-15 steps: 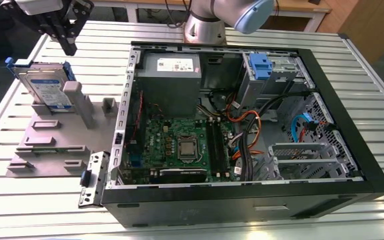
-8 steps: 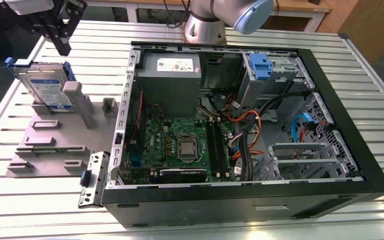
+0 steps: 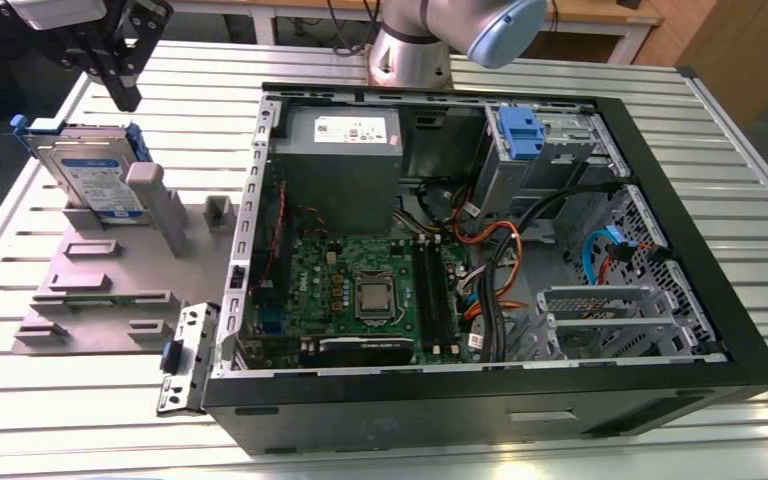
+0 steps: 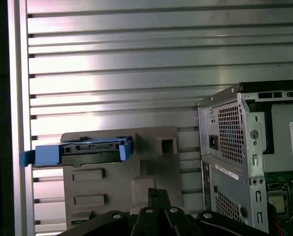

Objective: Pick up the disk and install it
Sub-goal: 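Reach for the disk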

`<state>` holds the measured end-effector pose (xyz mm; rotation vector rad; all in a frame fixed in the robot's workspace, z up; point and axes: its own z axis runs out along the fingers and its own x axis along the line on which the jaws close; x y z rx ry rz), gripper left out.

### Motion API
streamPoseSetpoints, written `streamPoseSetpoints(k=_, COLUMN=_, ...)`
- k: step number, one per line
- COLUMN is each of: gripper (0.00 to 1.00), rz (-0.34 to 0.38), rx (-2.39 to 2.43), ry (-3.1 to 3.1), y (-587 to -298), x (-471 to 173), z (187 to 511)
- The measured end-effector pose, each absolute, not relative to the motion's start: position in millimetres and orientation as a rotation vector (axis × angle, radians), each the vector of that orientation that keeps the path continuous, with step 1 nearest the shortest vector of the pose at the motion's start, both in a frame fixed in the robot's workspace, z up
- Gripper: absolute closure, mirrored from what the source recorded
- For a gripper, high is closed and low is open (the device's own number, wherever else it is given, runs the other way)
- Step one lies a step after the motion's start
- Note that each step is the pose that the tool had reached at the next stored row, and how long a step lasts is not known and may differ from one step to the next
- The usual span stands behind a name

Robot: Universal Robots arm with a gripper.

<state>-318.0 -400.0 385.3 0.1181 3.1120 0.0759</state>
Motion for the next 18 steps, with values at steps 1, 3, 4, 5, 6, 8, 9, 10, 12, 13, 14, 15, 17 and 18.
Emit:
streamPoseSetpoints(k=1, gripper=0.89, rz=0.076, rx=0.118, ry=3.112, y=-400, x=-318, z=385)
streamPoseSetpoints(k=3, gripper=0.89, rz=0.076, rx=0.118, ry=3.112, y=-400, x=-318, z=385)
streamPoseSetpoints(k=4, gripper=0.89, rz=0.076, rx=0.118, ry=3.112, y=-400, x=-319, z=385)
streamPoseSetpoints(k=5, gripper=0.89, rz=0.076, rx=0.118, ry=3.112, y=-400, x=-319, z=385)
streamPoseSetpoints(k=6, gripper=0.89, rz=0.076, rx=0.118, ry=3.112, y=-400, x=-320, z=385)
streamPoseSetpoints(k=8, gripper=0.89, rz=0.076, rx=0.118, ry=3.112, y=-400, x=-322, z=385)
streamPoseSetpoints(k=9, gripper=0.89, rz=0.076, rx=0.118, ry=3.112, y=-400, x=-323, z=385)
streamPoseSetpoints(k=10, gripper=0.89, rz=0.076, rx=0.118, ry=3.112, y=-400, x=-325, z=385)
streamPoseSetpoints(k=12, gripper=0.89, rz=0.076, rx=0.118, ry=3.112, y=-400, x=-328, z=385)
streamPoseSetpoints(k=13, gripper=0.89, rz=0.076, rx=0.118, ry=3.112, y=-400, x=-329, z=385)
streamPoseSetpoints(k=14, gripper=0.89, rz=0.076, rx=0.118, ry=3.112, y=-400, x=-331, z=385)
streamPoseSetpoints(k=15, gripper=0.89, rz=0.076, rx=0.118, ry=3.112, y=-400, x=-332, z=385)
streamPoseSetpoints(k=17, gripper=0.89, rz=0.076, rx=0.118, ry=3.112, y=-400, x=-335, z=384)
streamPoseSetpoints(k=18, gripper=0.89, rz=0.076, rx=0.118, ry=3.112, y=-400, x=-336, z=384)
